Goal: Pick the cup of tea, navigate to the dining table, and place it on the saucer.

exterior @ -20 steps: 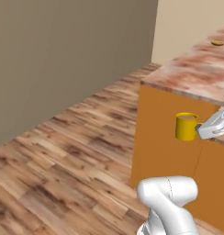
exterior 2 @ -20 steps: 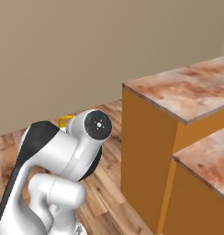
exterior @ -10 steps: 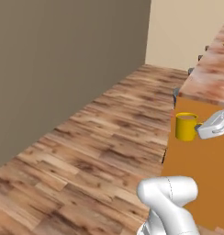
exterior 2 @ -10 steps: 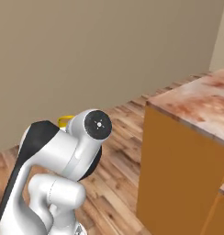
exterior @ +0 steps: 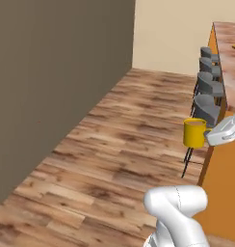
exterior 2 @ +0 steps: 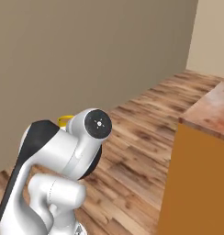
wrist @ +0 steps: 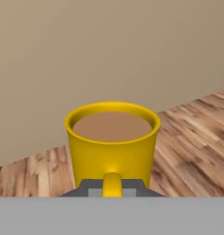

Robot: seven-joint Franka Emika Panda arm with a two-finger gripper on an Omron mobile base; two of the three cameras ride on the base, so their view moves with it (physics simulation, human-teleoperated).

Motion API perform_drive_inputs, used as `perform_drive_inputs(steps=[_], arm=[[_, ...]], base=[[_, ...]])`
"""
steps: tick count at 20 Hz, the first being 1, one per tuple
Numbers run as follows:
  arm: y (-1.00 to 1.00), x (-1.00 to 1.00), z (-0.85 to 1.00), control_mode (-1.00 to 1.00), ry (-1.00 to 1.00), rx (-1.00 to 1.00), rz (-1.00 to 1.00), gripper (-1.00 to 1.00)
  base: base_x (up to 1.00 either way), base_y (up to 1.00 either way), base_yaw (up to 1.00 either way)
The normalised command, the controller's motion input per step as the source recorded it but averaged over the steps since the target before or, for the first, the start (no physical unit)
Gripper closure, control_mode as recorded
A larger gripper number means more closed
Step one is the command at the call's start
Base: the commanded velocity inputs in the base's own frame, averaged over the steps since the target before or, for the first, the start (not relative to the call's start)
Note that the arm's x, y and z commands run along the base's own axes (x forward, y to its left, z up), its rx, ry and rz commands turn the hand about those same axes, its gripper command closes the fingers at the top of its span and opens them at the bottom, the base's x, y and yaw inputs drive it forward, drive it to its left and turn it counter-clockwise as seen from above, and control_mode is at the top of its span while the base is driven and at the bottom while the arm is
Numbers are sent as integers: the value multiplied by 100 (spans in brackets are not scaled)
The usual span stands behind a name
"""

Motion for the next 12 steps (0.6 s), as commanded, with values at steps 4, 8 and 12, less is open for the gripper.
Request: perform_drive_inputs(steps=[4, 8, 12], arm=[[0, 0, 0, 100, 0, 0, 0, 100], [0, 0, 0, 100, 0, 0, 0, 100], [0, 0, 0, 100, 0, 0, 0, 100]], base=[[100, 100, -49], [100, 100, -50], [100, 100, -51]])
